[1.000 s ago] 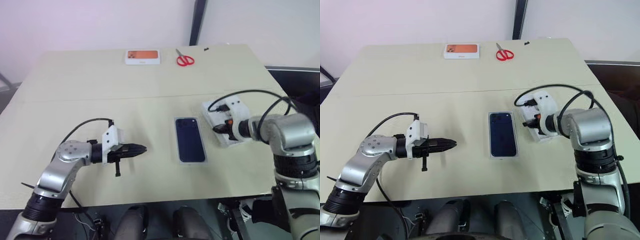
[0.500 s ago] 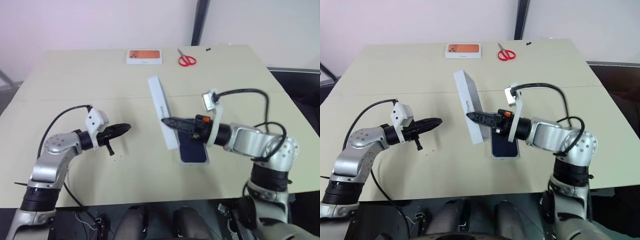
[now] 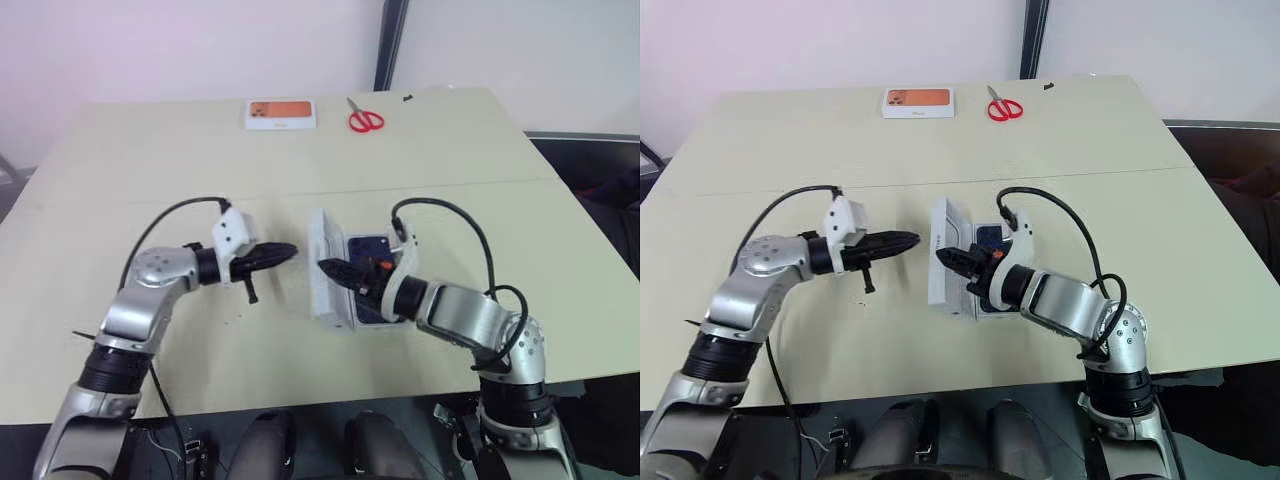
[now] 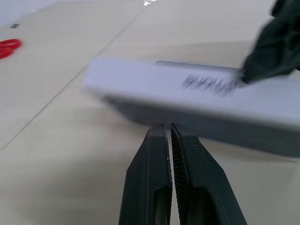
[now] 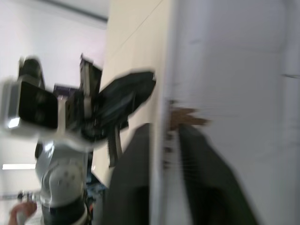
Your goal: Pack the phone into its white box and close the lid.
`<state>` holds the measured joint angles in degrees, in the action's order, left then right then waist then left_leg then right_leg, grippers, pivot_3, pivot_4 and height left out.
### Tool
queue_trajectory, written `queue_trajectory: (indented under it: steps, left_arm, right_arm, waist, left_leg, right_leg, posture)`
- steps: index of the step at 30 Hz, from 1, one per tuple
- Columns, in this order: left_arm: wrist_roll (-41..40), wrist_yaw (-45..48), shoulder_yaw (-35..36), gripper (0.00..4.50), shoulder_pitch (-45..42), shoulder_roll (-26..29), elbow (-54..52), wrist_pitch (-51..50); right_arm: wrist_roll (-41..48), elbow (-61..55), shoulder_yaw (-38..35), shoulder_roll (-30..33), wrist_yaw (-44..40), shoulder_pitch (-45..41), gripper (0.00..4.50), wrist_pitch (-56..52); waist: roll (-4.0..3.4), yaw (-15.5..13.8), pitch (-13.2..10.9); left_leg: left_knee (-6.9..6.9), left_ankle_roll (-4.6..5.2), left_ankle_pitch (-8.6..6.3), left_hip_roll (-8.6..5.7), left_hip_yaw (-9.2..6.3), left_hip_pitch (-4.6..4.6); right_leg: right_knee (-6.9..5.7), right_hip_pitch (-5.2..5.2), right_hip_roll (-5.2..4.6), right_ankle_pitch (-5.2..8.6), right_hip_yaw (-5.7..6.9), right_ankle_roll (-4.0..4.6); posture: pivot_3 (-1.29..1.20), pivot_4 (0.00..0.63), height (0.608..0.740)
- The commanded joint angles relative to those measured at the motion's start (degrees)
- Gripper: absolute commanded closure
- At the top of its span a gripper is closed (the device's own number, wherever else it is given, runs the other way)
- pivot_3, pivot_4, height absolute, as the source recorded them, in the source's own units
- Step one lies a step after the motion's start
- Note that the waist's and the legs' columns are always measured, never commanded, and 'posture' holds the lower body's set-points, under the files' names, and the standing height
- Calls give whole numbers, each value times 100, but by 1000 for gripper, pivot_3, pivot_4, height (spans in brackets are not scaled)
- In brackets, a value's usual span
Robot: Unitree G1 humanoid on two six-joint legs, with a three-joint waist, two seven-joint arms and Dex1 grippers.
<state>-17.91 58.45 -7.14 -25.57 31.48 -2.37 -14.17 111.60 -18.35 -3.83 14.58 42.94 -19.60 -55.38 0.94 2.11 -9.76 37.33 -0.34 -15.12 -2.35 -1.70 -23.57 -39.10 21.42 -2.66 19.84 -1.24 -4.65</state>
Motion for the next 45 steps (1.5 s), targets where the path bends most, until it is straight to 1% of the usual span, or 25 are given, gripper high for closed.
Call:
queue_trajectory:
  steps: [1, 3, 4, 5, 6, 8, 10, 13, 16, 19, 21, 23, 25, 26, 27, 30, 33, 36, 41, 45]
  left_arm:
    - [153, 86, -216, 4260, -189, -74, 7, 120]
    - [291, 105, -373, 4260, -261, -135, 76, 177]
    - [323, 111, -406, 4260, -278, -151, 97, 197]
    - [401, 67, -501, 4260, -368, -259, 157, 212]
    - [479, 11, -601, 4260, -472, -386, 225, 213]
    - [621, -77, -783, 4260, -661, -630, 354, 189]
    - [777, -108, -954, 4260, -763, -812, 442, 253]
    - [936, -240, -1114, 4260, -865, -1079, 567, 308]
    - [977, -343, -1106, 4260, -879, -1215, 606, 310]
    - [958, -504, -907, 4260, -814, -1157, 530, 239]
    - [854, -579, -716, 4260, -758, -1071, 452, 132]
    - [728, -616, -487, 4260, -647, -923, 331, -17]
    - [646, -565, -348, 4260, -498, -723, 141, -163]
    - [621, -490, -336, 4260, -404, -607, 30, -220]
    - [601, -417, -345, 4260, -318, -505, -73, -263]
    - [678, -231, -529, 4260, -141, -267, -296, -332]
    - [857, -209, -752, 4260, -145, -231, -315, -323]
    - [1087, -235, -1069, 4260, -284, -347, -195, -292]
    - [1519, -311, -1514, 4260, -466, -558, 69, -108]
    - [1617, -405, -1562, 4260, -532, -740, 219, -81]
  right_arm:
    - [140, 35, -345, 388, -237, -454, 1170, -137]
    - [140, 215, -399, 891, -483, -701, 181, -347]
    - [140, 271, -393, 1033, -571, -757, 75, -398]
    - [121, 407, -346, 1559, -762, -973, 75, -592]
    - [-94, 516, -333, 2022, -1062, -1178, 75, -829]
    - [-833, 612, -238, 2791, -1807, -1485, 75, -1195]
    - [-1654, 612, -68, 3250, -2548, -1609, 75, -1323]
    - [-2997, 491, 283, 3805, -3612, -1699, 75, -1240]
    - [-4039, 380, 577, 4113, -4470, -1688, 75, -1004]
    - [-4997, 178, 898, 4432, -5355, -1584, 893, -685]
    - [-5562, 42, 1082, 4591, -5812, -1503, 1922, -472]
    - [-6216, -66, 1332, 4763, -6210, -1418, 3006, -194]
    - [-7177, -182, 1783, 5049, -6640, -1303, 4052, 341]
    - [-7582, -215, 1961, 5153, -6821, -1249, 4453, 588]
    - [-7874, -220, 2060, 5199, -6967, -1205, 4453, 766]
    - [-8336, -182, 2170, 5148, -7410, -1161, 4453, 981]
    - [-8659, -260, 2203, 5067, -7768, -1086, 4453, 1095]
    - [-8898, -379, 2198, 4993, -8053, -985, 4453, 1150]
    - [-9159, -547, 2083, 4837, -8268, -846, 4453, 1063]
    - [-9338, -627, 2033, 4739, -8387, -759, 4453, 1039]
  waist:
    - [0, 11, 0]
    - [-1, 12, 0]
    - [-1, 9, 0]
    - [-1, 9, 0]
    - [-7, -6, -4]
    - [-15, -95, -9]
    - [-12, -124, -8]
    - [-11, -134, -7]
    - [-11, -125, -7]
    - [-12, -131, -6]
    - [-12, -138, -6]
    - [-12, -131, -6]
    - [-12, -138, -6]
    - [-12, -139, -6]
    - [-13, -139, -6]
    - [-13, -152, -7]
    - [-13, -166, -6]
    - [-13, -161, -6]
    - [-13, -157, -6]
    - [-13, -152, -6]
  left_leg:
    - [0, 0, 0, 0, 1, 0]
    - [-2, 0, 0, 0, 1, 0]
    - [-2, 0, 0, 0, 1, 0]
    - [-1, 0, 0, 0, 1, 0]
    - [-2, 1, 0, 0, 1, 0]
    - [12, 6, -2, -1, 5, -15]
    - [17, 8, -4, 0, 4, -18]
    - [14, 9, -4, 3, 3, -19]
    - [21, 9, -4, 4, 4, -33]
    - [40, 9, -4, 5, 1, -61]
    - [60, 10, -5, 6, -1, -91]
    - [67, 11, -6, 6, 0, -99]
    - [68, 11, -6, 6, 1, -99]
    - [68, 11, -6, 6, 0, -99]
    - [68, 11, -6, 6, 1, -99]
    - [69, 11, -6, 5, 1, -99]
    - [71, 10, -6, 5, 0, -99]
    - [72, 10, -6, 5, 0, -99]
    - [72, 10, -6, 5, 0, -99]
    - [72, 10, -6, 5, 1, -98]
  right_leg:
    - [0, 1, 0, 0, -1, 0]
    - [-1, 2, 1, 0, 0, 0]
    - [0, 1, 1, 0, 0, 0]
    - [0, 0, 1, 0, 0, 0]
    - [2, 0, 1, 0, 0, 0]
    - [6, 5, -1, 0, 1, 0]
    - [6, 5, 1, 0, 1, 0]
    - [7, 5, 4, 0, 2, 0]
    - [4, 16, 4, 0, 0, 0]
    - [-7, 39, 6, -1, 3, -1]
    - [-20, 65, 7, -1, 4, -2]
    - [-22, 72, 7, -2, 2, -3]
    - [-23, 75, 6, -2, 1, -3]
    - [-24, 76, 6, -2, 2, -3]
    - [-24, 77, 6, -2, 1, -3]
    - [-23, 76, 4, -2, 1, -3]
    - [-23, 74, 4, -2, 2, -3]
    - [-23, 73, 4, -2, 1, -3]
    - [-26, 73, 5, -2, 2, -3]
    - [-28, 75, 6, -2, 1, -3]
  posture:
    - [0, 150, 740]
    - [0, 150, 740]
    - [0, 150, 740]
    - [0, 150, 740]
    - [0, 150, 740]
    - [0, 150, 740]
    - [0, 150, 740]
    - [0, 150, 740]
    - [0, 150, 740]
    - [0, 150, 740]
    - [0, 150, 740]
    - [0, 150, 740]
    - [0, 150, 740]
    - [0, 150, 740]
    - [0, 150, 740]
    - [0, 150, 740]
    - [0, 150, 740]
    - [0, 150, 740]
    - [0, 150, 740]
    - [0, 150, 740]
